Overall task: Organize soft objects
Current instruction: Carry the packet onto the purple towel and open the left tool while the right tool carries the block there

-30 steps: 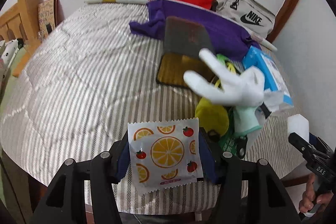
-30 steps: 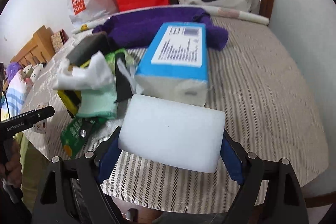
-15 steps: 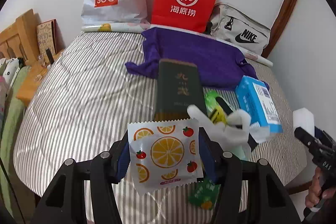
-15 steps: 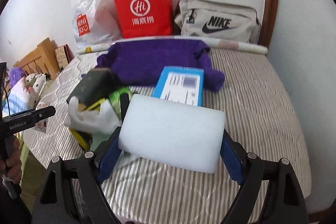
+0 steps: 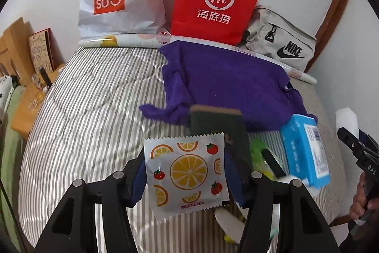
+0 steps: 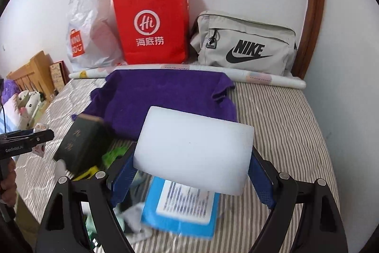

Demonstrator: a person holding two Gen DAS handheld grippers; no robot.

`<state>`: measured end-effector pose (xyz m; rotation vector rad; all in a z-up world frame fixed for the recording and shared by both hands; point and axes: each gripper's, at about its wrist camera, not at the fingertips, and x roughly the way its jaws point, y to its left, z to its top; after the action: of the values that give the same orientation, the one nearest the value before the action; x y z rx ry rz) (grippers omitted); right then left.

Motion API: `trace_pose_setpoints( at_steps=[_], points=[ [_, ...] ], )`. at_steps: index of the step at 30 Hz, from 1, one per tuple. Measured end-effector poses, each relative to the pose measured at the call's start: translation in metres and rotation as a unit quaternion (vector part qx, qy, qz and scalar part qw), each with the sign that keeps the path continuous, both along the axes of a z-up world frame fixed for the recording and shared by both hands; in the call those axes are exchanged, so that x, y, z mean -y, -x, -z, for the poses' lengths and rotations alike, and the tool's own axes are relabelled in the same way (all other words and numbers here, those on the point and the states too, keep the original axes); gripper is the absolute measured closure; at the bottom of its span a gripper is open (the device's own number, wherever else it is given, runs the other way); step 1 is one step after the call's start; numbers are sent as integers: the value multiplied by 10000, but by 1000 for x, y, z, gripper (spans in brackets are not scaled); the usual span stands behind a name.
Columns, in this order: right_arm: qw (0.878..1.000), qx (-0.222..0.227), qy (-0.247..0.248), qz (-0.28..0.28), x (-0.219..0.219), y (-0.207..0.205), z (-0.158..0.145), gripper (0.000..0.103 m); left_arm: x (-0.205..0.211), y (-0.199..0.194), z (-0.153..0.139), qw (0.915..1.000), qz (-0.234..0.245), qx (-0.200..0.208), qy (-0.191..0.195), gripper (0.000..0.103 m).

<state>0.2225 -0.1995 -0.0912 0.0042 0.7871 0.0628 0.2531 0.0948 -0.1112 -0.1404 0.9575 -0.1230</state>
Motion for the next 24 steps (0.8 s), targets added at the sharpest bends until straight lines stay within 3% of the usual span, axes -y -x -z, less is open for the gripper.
trace_pose_setpoints(
  at_steps=[14, 24],
  points=[
    [9998, -189, 76, -10, -1, -90, 25, 18, -11, -63, 13, 9998, 107, -182, -4, 47],
    [9988, -453, 58, -197, -8, -131, 42, 18, -5, -98, 21, 9995, 188, -247, 79, 47]
  ],
)
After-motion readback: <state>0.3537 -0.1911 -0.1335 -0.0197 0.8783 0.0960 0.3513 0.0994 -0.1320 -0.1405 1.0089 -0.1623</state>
